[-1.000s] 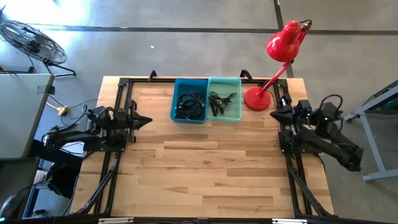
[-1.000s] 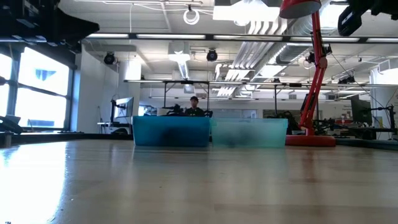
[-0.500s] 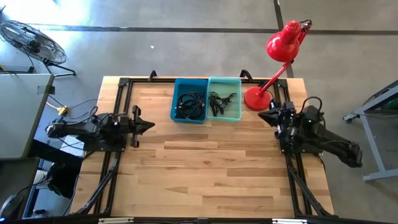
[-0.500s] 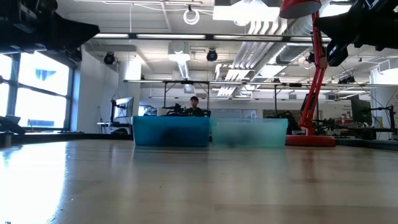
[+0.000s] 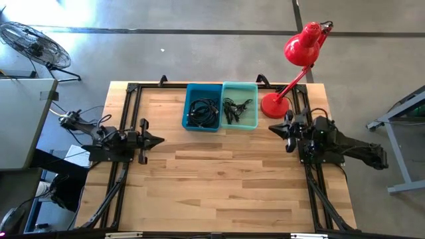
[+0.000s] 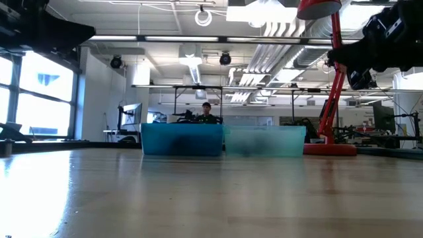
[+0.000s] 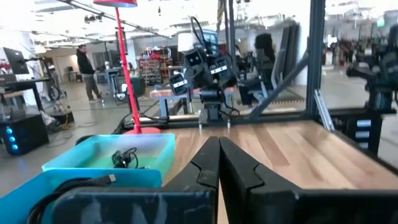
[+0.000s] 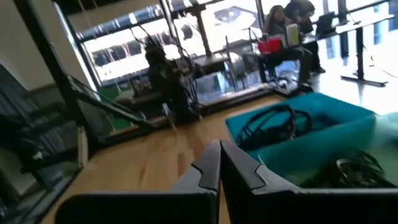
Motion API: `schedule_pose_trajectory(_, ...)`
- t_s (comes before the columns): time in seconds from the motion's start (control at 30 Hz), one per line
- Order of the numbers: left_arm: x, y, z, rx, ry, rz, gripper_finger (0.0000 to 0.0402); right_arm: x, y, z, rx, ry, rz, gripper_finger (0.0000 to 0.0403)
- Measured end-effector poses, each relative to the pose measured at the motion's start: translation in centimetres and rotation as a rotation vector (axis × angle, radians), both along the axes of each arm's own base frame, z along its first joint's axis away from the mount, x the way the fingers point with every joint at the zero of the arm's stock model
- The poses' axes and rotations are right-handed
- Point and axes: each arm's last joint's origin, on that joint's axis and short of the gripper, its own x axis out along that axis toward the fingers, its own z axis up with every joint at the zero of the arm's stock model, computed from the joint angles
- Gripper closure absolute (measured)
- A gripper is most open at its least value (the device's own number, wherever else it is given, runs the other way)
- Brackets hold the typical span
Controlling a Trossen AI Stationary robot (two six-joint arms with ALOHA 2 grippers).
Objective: Pick & Place USB Port
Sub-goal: Return to Home Position
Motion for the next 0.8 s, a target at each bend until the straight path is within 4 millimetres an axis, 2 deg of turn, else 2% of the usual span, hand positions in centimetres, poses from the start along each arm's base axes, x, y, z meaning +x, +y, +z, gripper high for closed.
schedule_pose_trajectory(0.17,-0.1,-0.4,-0.7,0.042,0.070,-0.033,0.0401,0.1,0.3,-0.7,-0.020,0.075,-0.024,0.0403)
schedule_pose_trajectory(0.57,-0.1,-0.6,-0.8,0.099,0.072,-0.034,0.0401,0.2,0.7,-1.4,-0.077,0.156,0.018,0.0403)
schedule_pose_trajectory(0.7,-0.1,-0.6,-0.8,0.092,0.072,-0.034,0.0401,0.2,0.7,-1.0,-0.092,0.112,0.031,0.0403)
schedule_pose_trajectory(0.8,-0.1,-0.6,-0.8,0.086,0.072,-0.033,0.0401,0.2,0.8,0.2,-0.141,-0.012,0.045,0.0403)
